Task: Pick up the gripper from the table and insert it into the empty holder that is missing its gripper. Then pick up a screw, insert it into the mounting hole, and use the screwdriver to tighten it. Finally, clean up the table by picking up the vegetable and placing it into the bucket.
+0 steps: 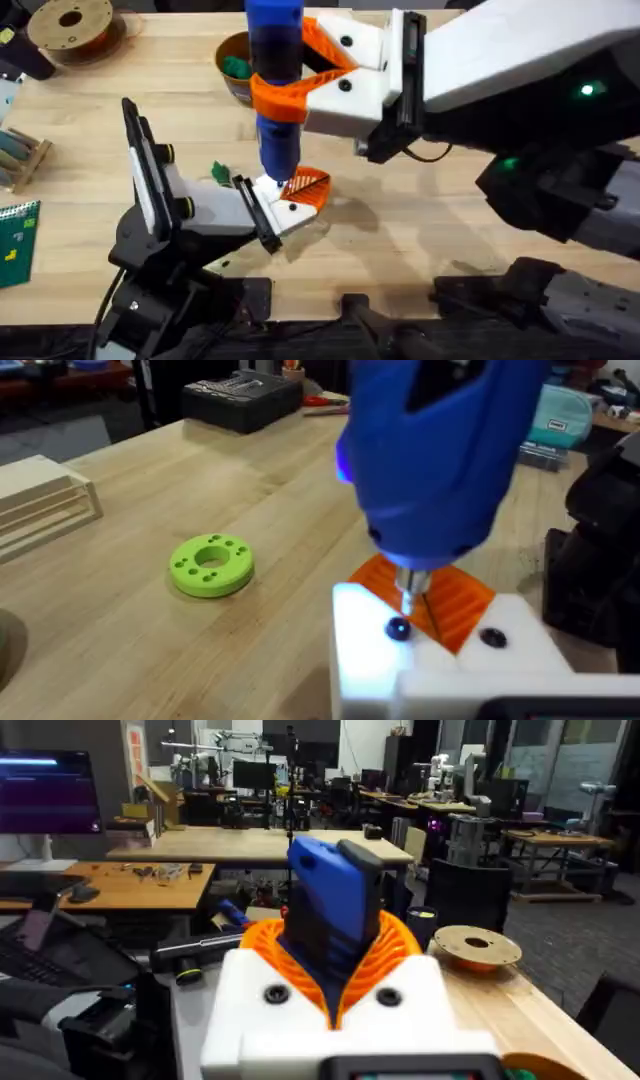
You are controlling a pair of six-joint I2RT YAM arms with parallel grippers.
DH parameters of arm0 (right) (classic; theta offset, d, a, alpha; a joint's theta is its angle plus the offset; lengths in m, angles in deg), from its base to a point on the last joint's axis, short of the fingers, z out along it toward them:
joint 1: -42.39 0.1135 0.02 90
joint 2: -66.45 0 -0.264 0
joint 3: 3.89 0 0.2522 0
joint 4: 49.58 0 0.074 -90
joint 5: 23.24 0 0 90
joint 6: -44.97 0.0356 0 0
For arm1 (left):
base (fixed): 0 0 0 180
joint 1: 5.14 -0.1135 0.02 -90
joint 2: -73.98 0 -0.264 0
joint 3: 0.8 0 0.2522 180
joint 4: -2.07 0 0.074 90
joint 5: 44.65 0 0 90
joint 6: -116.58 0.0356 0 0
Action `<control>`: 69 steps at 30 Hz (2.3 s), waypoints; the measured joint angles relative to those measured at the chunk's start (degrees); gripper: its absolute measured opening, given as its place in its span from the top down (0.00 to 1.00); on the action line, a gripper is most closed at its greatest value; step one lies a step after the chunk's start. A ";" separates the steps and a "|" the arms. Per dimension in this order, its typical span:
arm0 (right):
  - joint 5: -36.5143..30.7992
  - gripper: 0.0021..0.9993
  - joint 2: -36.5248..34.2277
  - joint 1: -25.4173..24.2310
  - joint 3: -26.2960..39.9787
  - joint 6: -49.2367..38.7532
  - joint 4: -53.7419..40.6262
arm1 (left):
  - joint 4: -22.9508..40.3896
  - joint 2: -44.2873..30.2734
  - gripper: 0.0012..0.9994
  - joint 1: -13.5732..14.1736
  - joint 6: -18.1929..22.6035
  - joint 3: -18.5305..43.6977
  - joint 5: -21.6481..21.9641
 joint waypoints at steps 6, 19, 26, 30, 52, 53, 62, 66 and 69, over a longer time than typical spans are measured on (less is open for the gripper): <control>0.00 0.97 -0.67 0.00 0.00 0.00 0.01 | 0.00 0.01 1.00 0.02 0.00 0.00 0.00; 0.00 0.97 -0.78 0.00 0.00 0.00 -0.14 | 0.00 0.00 1.00 0.00 0.00 0.00 0.00; -0.48 0.97 -0.76 0.00 0.00 0.01 -1.48 | 0.02 0.00 1.00 0.02 -0.04 0.00 0.00; -0.71 0.97 -0.76 0.00 0.00 0.00 -1.66 | 0.02 0.00 1.00 0.02 -0.04 0.00 0.00; 0.54 0.97 -0.41 0.11 3.04 3.74 5.10 | 0.00 0.00 1.00 0.02 -0.04 0.00 0.00; 0.68 0.97 -0.43 0.11 3.41 3.72 3.32 | 0.00 0.00 1.00 0.00 -0.04 0.00 0.00; 1.81 0.97 -0.43 -4.10 3.48 -3.21 -6.65 | 0.00 0.00 1.00 0.02 -0.04 0.00 0.00; 1.62 0.97 -0.43 -11.66 3.78 -10.89 -15.69 | 0.00 0.00 1.00 0.02 -0.02 0.00 0.00; 0.24 0.97 -0.50 -17.43 3.85 -19.19 -25.91 | 0.00 0.00 1.00 0.02 -0.04 0.00 0.00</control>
